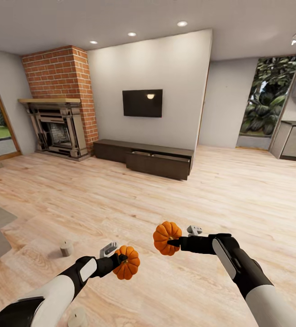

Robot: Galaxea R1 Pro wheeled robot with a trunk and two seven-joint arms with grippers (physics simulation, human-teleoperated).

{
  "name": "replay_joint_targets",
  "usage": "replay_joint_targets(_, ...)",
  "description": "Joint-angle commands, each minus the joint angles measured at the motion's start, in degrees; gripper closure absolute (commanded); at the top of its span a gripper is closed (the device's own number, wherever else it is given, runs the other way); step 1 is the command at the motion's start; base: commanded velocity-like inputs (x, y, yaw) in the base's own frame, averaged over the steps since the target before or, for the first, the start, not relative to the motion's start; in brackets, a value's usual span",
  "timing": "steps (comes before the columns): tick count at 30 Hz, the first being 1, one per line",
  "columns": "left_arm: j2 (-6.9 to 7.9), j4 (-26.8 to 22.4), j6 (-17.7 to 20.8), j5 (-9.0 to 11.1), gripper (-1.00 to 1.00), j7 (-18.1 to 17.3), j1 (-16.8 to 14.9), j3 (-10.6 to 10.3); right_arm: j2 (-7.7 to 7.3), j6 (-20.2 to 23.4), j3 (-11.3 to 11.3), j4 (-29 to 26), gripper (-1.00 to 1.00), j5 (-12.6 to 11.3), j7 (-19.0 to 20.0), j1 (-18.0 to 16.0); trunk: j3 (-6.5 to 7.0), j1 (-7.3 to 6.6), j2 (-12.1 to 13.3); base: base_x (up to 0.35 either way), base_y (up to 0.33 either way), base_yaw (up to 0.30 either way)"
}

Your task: Place each of the two pumpkins and all three candles from the living room inside a cabinet in the living room (use any cabinet), then make sure every cabinet is closed, and position the cauldron so it is next to a table in the living room.

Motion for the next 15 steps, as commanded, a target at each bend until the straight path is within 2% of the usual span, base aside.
replay_joint_targets(1,-0.02,-0.1,0.4,-0.1,1.00,0.0,0.0,0.5,-0.05,0.2,0.1,-0.1,1.00,-0.1,-0.1,-0.1,-0.05,-0.01,0.0,0.016,0.000,0.000)
replay_joint_targets(6,-0.02,-0.1,0.4,-0.1,1.00,0.0,0.0,0.5,-0.05,0.2,0.1,-0.1,1.00,-0.1,-0.1,-0.1,-0.04,-0.01,0.0,0.137,-0.047,0.000)
replay_joint_targets(15,-0.02,-0.1,0.4,-0.1,1.00,0.0,0.0,0.5,-0.05,0.2,0.1,-0.1,1.00,-0.1,-0.1,-0.1,-0.04,-0.01,0.0,0.287,-0.169,0.000)
